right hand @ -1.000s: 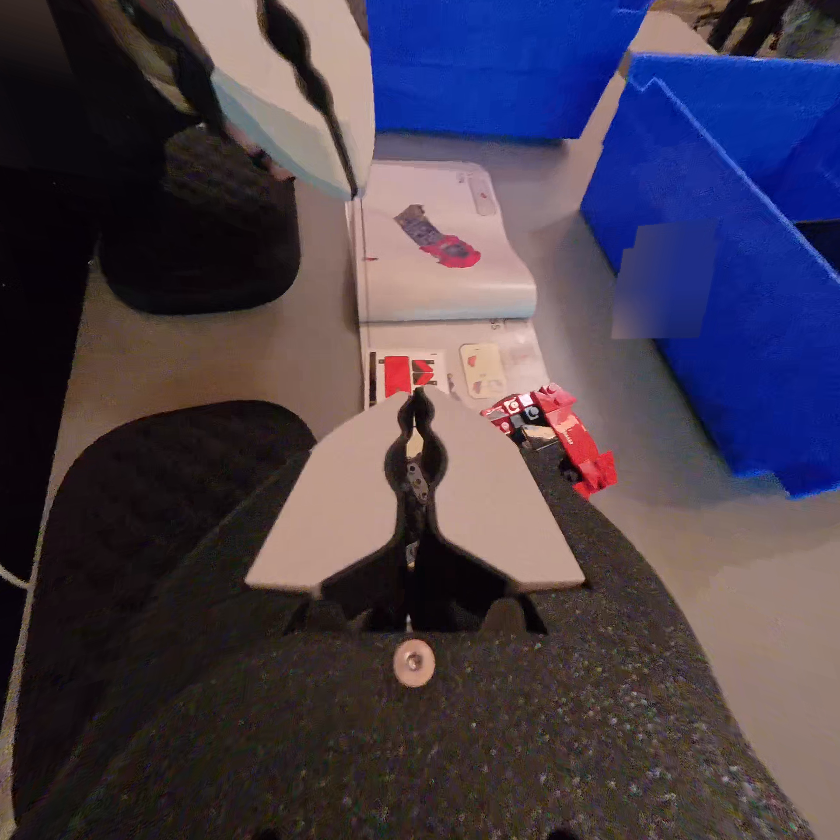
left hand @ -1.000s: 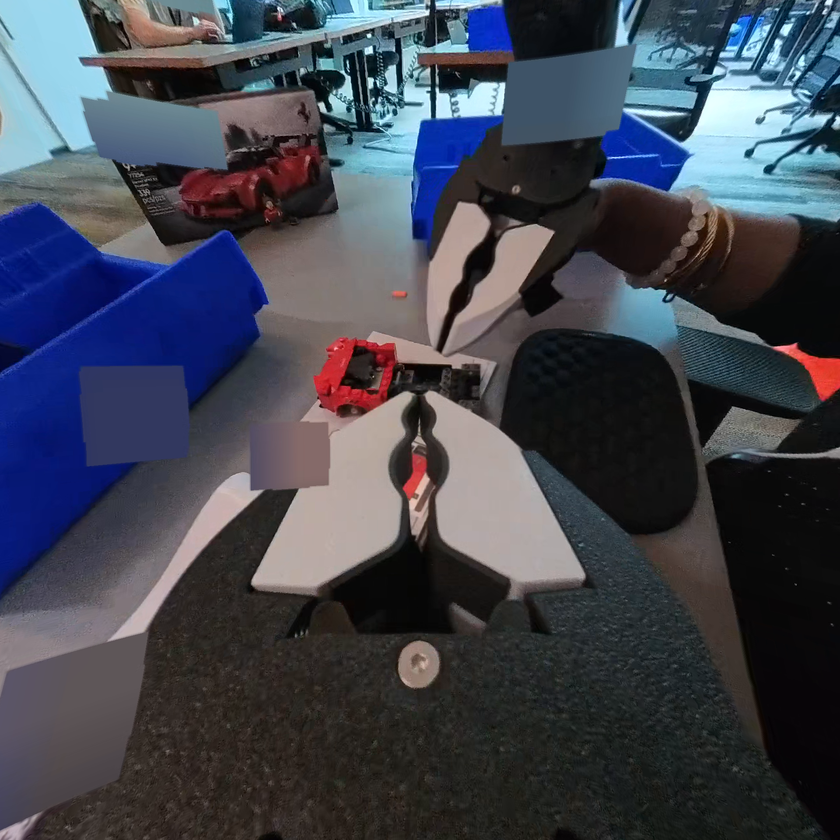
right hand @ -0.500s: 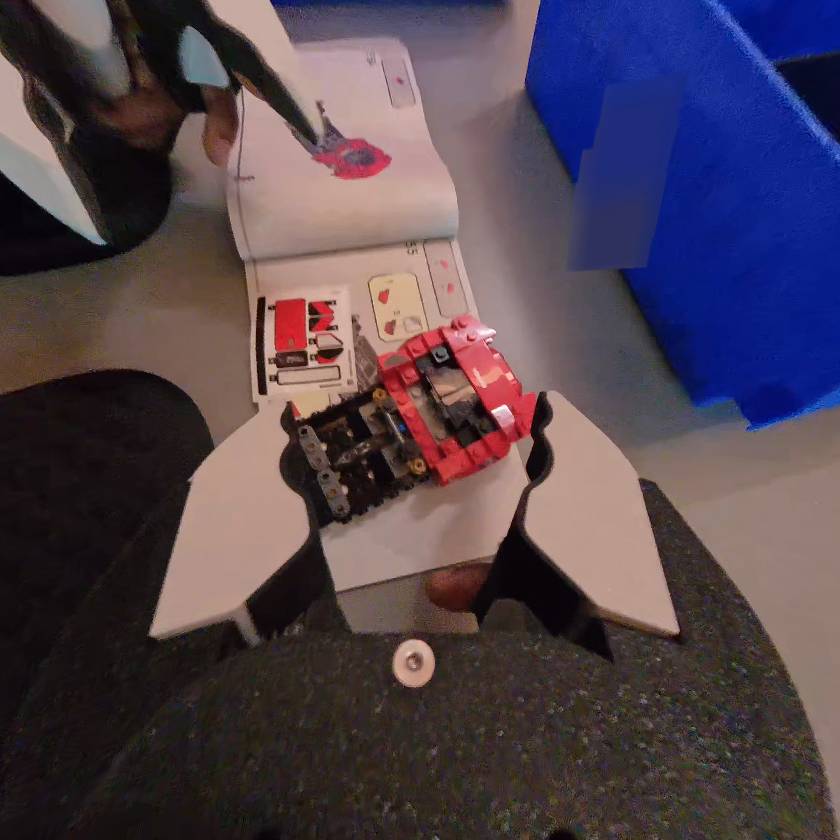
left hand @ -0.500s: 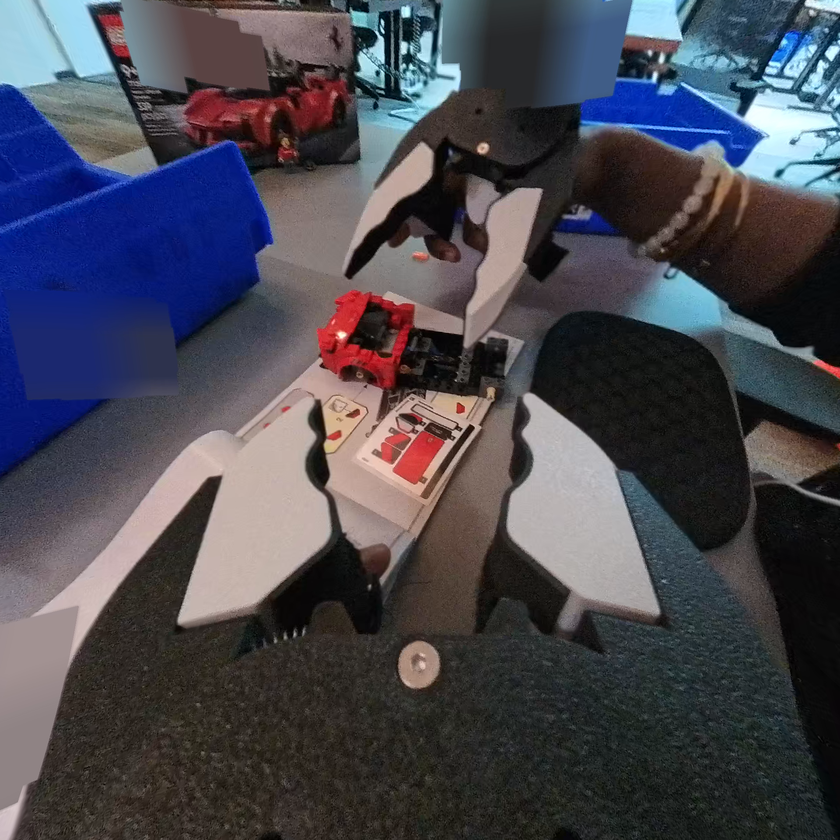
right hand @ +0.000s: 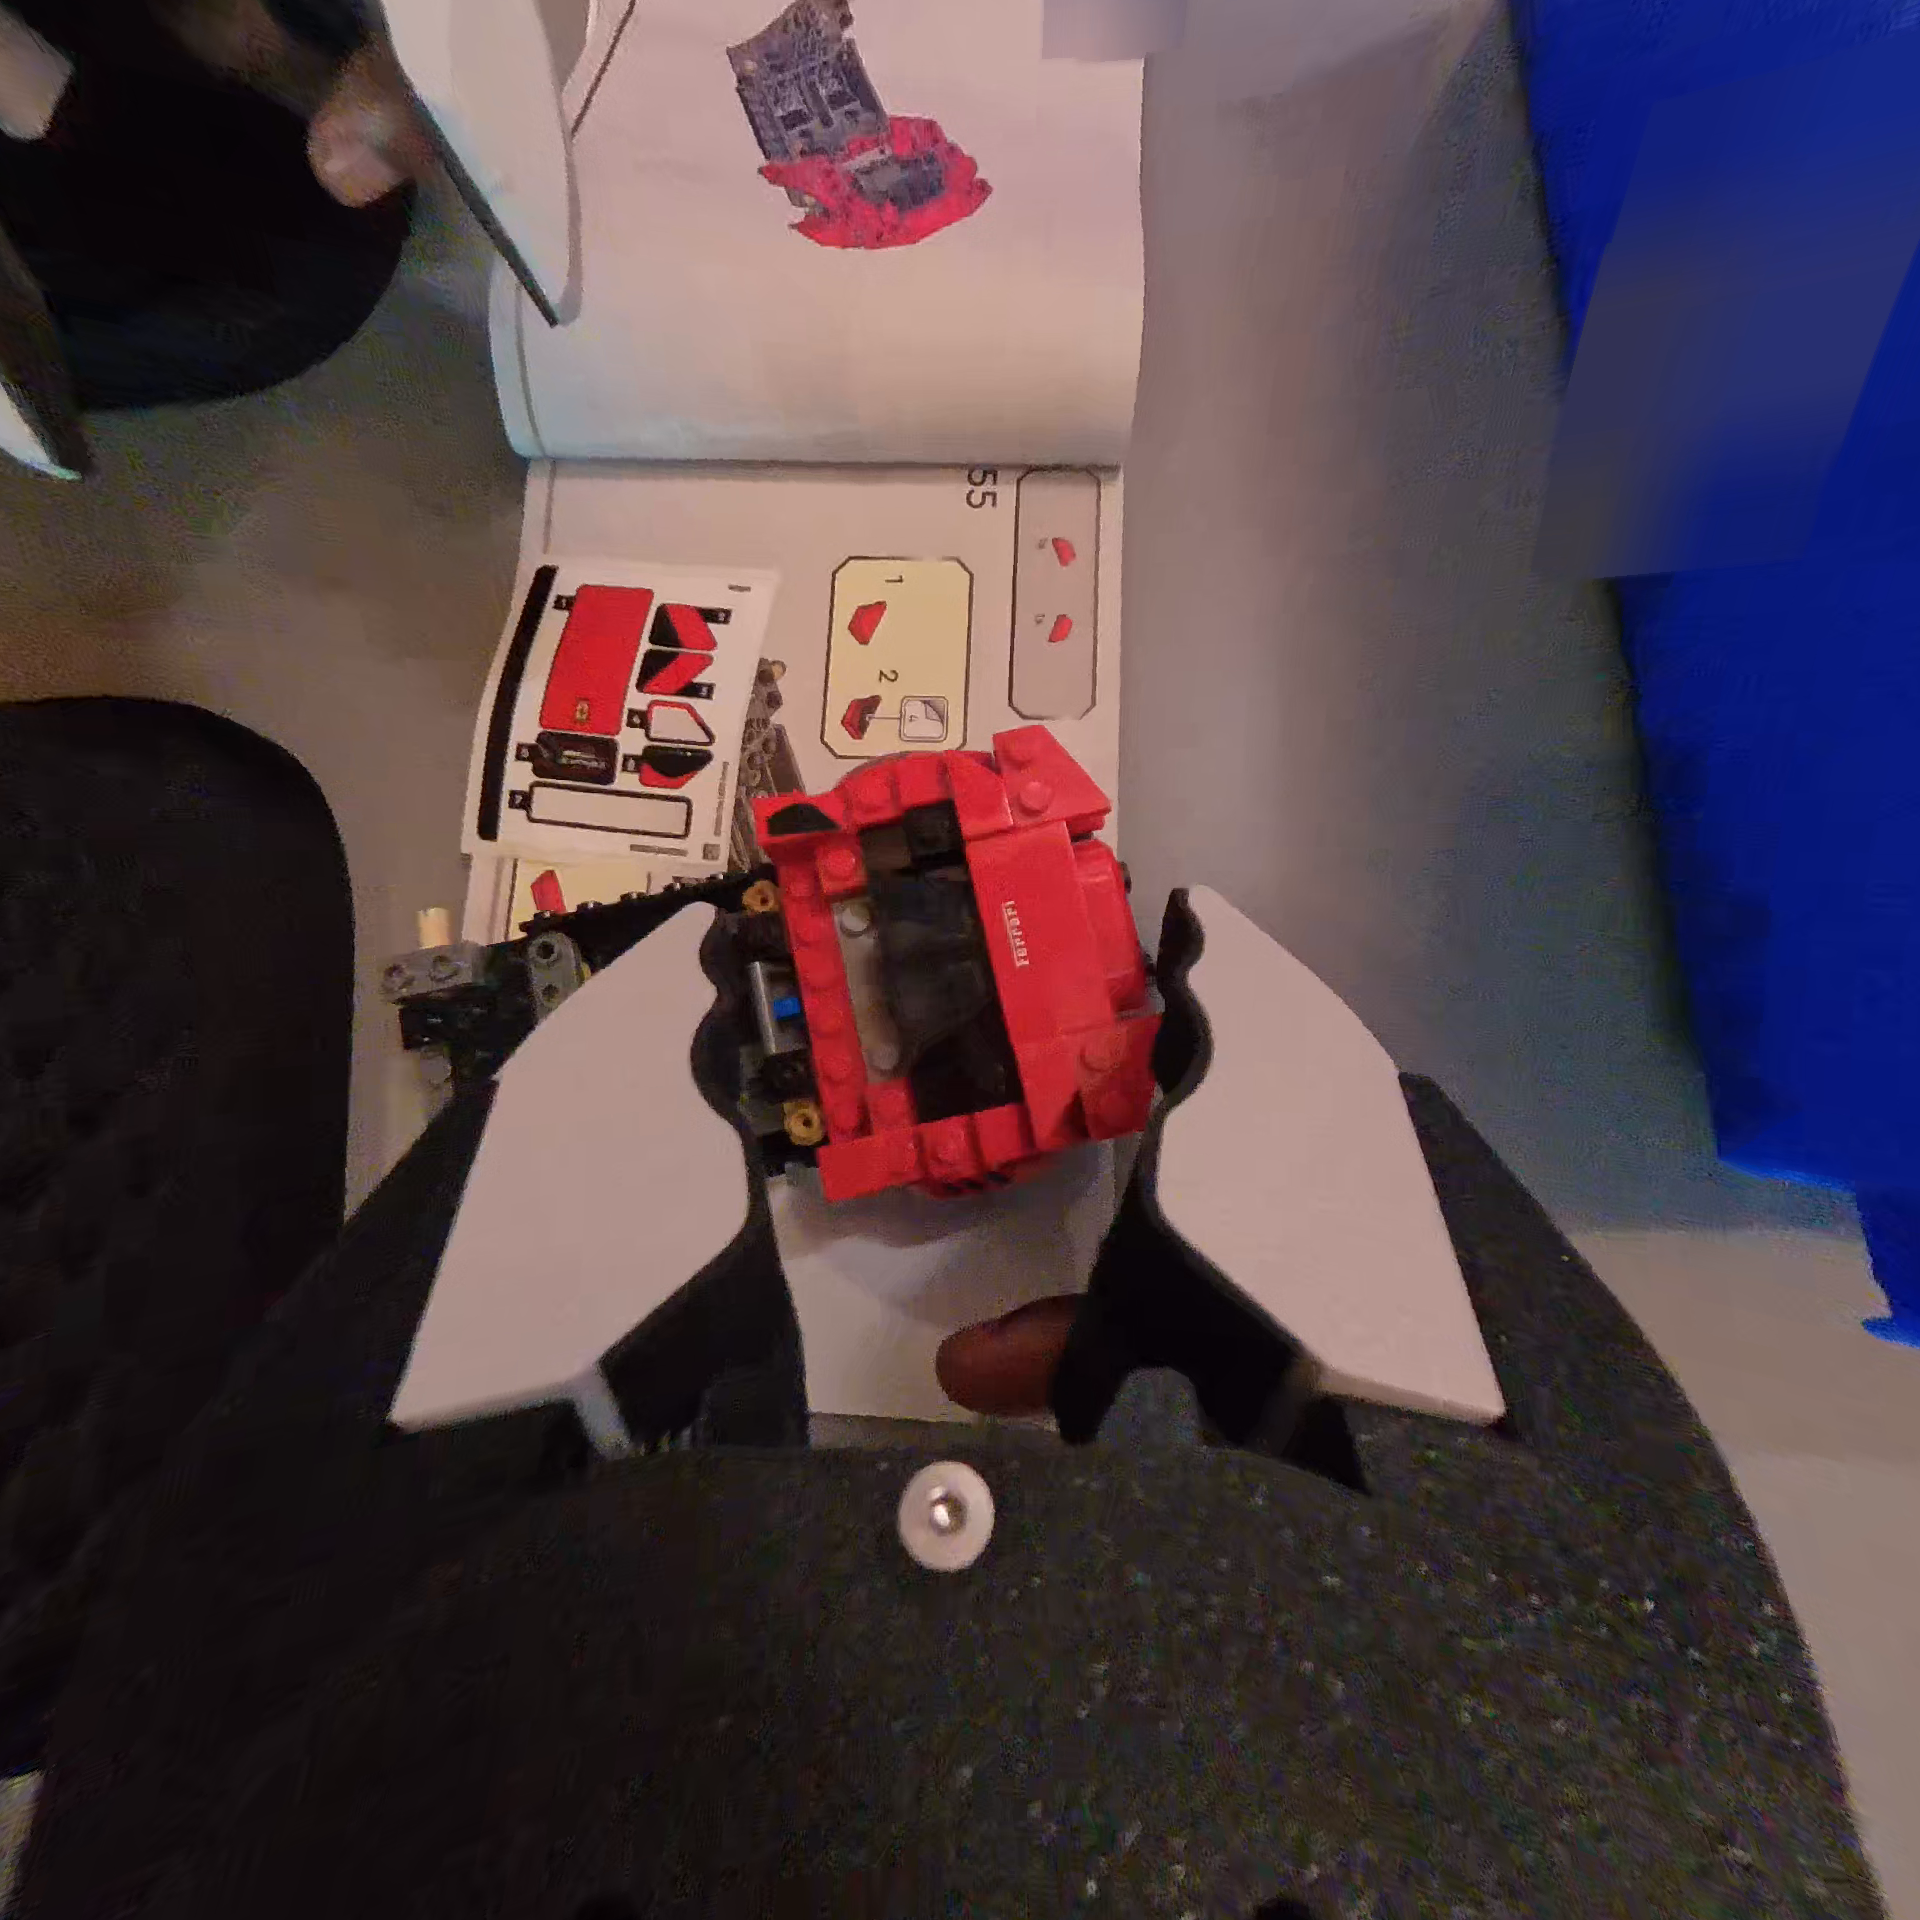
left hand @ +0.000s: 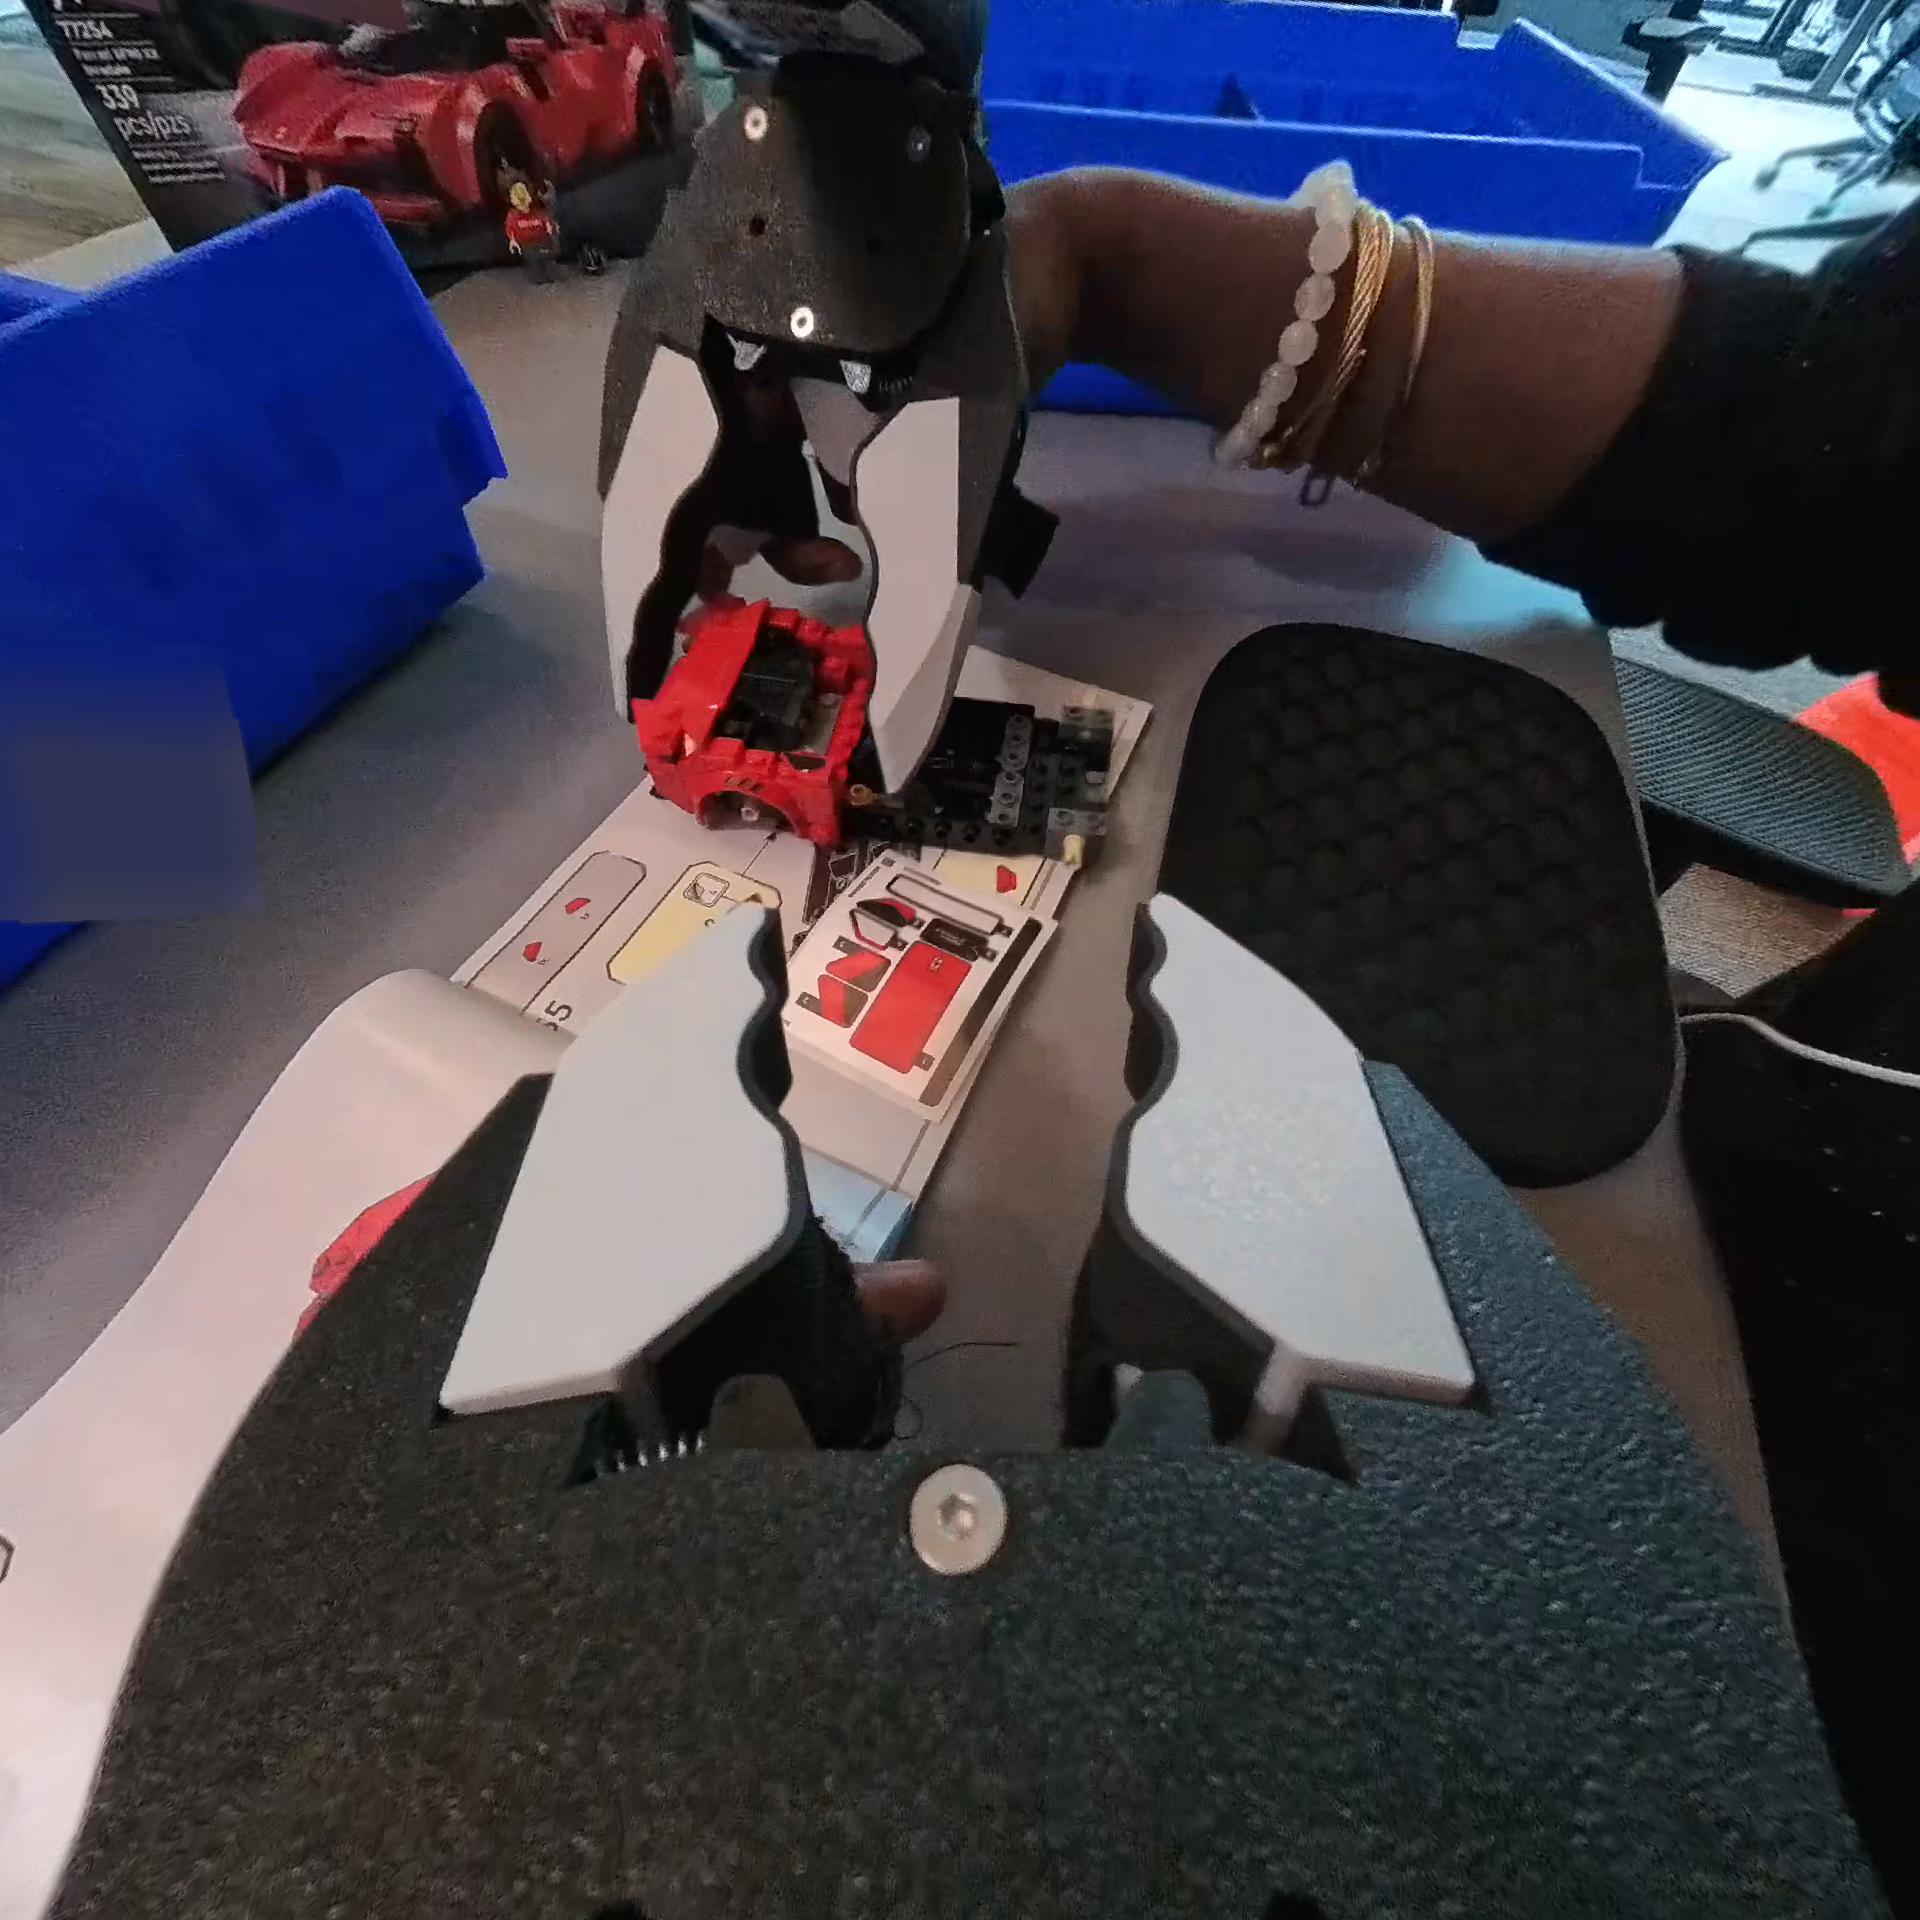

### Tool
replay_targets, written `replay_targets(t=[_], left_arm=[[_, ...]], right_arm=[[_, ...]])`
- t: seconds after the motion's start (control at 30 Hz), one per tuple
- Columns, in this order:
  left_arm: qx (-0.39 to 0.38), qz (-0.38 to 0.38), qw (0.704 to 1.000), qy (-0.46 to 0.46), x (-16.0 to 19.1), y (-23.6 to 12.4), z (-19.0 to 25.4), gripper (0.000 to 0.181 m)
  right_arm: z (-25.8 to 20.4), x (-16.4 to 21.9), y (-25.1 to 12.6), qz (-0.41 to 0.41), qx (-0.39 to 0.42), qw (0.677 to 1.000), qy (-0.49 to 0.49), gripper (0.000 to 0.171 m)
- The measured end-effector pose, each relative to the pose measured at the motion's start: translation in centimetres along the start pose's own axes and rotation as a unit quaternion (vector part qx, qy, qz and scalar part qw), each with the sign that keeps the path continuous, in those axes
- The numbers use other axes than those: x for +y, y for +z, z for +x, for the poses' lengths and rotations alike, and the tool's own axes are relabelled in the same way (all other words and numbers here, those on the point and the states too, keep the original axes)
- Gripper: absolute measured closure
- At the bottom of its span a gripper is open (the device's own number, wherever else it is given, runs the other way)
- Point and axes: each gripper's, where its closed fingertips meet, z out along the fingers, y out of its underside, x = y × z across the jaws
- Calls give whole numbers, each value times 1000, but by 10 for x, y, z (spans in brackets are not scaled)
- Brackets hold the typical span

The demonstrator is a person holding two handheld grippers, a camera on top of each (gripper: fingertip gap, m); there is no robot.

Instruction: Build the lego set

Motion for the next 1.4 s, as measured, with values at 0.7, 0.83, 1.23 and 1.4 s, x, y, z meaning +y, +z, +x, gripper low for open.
replay_targets(t=[0.7,0.83,1.23,1.4], left_arm=[[-89,69,990,-91,-14,-18,-36,124],[-90,90,987,-96,-18,-23,-38,126],[-76,91,987,-105,-16,-23,-38,126],[-2,62,996,-67,-14,-12,-14,125]], right_arm=[[-63,-24,19,-86,48,995,21,100],[-56,-27,30,-98,34,993,54,109],[-65,-33,25,-59,1,997,42,169],[-77,-52,9,16,-17,999,24,171]])
